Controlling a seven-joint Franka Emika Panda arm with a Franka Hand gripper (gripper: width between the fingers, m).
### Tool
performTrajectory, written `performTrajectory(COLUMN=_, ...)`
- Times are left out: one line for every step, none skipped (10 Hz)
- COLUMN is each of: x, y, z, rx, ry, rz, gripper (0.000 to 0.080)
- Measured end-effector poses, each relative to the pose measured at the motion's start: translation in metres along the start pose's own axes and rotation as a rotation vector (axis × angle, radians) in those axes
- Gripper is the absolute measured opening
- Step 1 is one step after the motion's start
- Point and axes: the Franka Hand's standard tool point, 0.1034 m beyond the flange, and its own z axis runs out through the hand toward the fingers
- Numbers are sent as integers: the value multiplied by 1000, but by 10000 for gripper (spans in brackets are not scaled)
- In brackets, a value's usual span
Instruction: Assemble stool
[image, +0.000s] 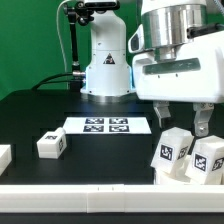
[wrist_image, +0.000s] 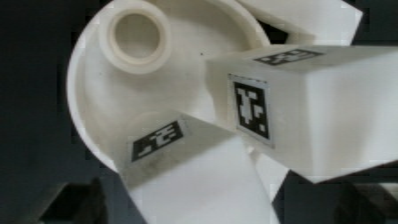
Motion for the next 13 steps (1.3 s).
performTrajectory(x=2, y=0, z=0, rx=4, ry=5, rz=-206, gripper=649)
performTrajectory(x=2, y=1, z=0, rx=-4, ry=0, rz=-341, gripper=649)
performTrajectory(x=4, y=1, z=0, rx=-4, ry=6, rz=-399, gripper=649)
performTrajectory(x=5, y=1, z=0, rx=-5, ry=9, rz=-465, gripper=649)
performTrajectory(x=5, y=1, z=0, rx=-6, ry=10, rz=-534, gripper=649)
performTrajectory(x=6, y=1, z=0, rx=-7, ry=10, rz=-597, gripper=649)
performTrajectory(x=6, y=1, z=0, rx=-9, ry=12, rz=-634, gripper=649)
performTrajectory(x=6, y=0, z=0, rx=-19, ry=33, rz=-809, gripper=649)
performTrajectory(x=4, y=-1, z=0, rx=-24, ry=45, rz=-936, gripper=649)
performTrajectory(x=4, y=-1, z=1, rx=-25, ry=47, rz=-1012, gripper=649)
performTrajectory(x=4, y=0, z=1, rx=-32, ry=47, rz=-1132, gripper=649)
performTrajectory(x=3, y=0, z=1, rx=-41, ry=47, rz=-1218, gripper=649)
performTrajectory(x=3, y=0, z=1, rx=-53, ry=48, rz=-1321, gripper=649)
